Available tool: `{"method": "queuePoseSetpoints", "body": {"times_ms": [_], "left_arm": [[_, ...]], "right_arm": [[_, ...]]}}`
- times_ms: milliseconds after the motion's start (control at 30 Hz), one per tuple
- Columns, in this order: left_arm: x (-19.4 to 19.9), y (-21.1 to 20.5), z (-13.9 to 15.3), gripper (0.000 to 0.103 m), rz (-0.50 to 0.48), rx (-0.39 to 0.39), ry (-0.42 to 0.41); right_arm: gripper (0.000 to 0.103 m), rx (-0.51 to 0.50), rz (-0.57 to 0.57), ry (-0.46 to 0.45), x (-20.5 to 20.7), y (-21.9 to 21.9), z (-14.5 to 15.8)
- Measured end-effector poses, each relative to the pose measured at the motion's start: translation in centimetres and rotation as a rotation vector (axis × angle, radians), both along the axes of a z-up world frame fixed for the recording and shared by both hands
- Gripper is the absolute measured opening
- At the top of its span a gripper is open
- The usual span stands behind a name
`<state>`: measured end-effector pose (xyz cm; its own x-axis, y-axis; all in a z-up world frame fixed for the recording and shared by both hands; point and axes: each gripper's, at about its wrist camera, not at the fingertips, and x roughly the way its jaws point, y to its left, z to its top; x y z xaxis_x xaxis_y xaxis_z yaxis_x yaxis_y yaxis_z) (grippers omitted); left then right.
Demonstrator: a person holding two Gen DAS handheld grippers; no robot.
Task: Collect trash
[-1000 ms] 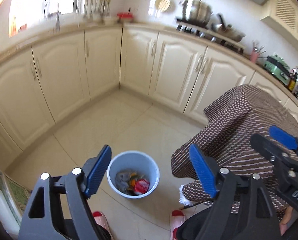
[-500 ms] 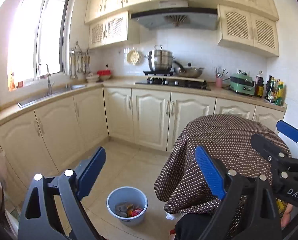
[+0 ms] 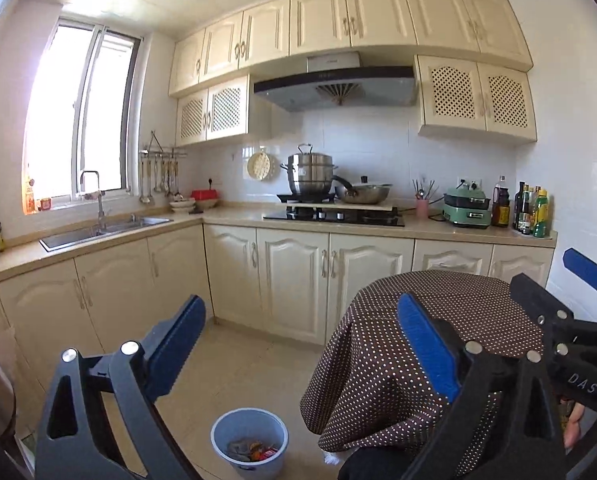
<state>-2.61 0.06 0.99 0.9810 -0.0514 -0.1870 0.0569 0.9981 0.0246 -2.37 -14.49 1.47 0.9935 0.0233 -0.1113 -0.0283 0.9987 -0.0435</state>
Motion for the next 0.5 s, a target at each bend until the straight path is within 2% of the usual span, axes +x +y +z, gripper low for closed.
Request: {"method": "queuePoseSetpoints", "body": {"times_ms": [100, 500], "left_arm": [[-0.5, -0.63, 0.24, 0.095, 0.009, 0.016, -0.019], [-0.53, -1.13, 0.11, 0.095, 0.025, 0.036, -0.005]], "right_arm": [[0.095, -0.002, -0.005, -0.009, -0.44, -0.25, 0.01], [0.095, 0.0, -0.011, -0.006, -0.88, -0.39, -0.18]]}}
